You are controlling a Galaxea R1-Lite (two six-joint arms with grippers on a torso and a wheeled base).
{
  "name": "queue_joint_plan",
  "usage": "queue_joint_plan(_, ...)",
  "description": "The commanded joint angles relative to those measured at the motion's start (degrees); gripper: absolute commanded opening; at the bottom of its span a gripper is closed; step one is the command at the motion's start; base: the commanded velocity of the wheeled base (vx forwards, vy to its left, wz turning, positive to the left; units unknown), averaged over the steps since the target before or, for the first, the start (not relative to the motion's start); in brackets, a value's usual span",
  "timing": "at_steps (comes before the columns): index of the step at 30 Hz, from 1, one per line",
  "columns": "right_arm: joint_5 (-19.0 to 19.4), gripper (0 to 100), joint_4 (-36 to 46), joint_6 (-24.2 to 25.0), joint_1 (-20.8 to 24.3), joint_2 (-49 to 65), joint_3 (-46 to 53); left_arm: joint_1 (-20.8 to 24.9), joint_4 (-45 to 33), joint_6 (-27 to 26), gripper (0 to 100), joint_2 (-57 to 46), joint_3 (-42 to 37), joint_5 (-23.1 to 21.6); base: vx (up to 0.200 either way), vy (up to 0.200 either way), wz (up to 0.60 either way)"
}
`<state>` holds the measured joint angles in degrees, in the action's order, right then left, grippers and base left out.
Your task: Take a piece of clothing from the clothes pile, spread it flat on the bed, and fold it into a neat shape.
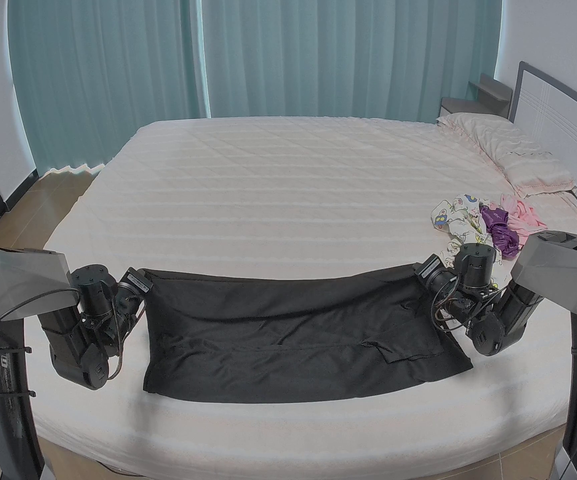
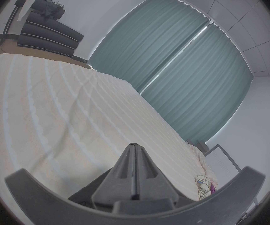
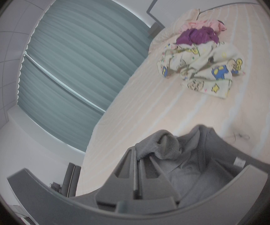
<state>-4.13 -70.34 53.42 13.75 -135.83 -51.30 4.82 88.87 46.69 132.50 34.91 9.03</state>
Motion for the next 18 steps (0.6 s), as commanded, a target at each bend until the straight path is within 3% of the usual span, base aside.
queue_joint_plan(1,-0.53,0,-0.15,-0.07,-0.83,0.83,-0.21,-0.86,1.13,0.07,0,0.92,-0.20,0.02,0.000,0.000,0.00)
queue_joint_plan(10,0.27,0,-0.32,-0.33,-0.83,0.04,7.26,-0.77,1.13,-1.07,0,5.14,-2.39,-0.51,0.000,0.000,0.00)
queue_joint_plan(18,0.70,0,-1.99,-0.77,-0.83,-1.55,12.19,-0.51,1.13,-7.67,0,5.05,-9.07,-3.76,0.000,0.000,0.00)
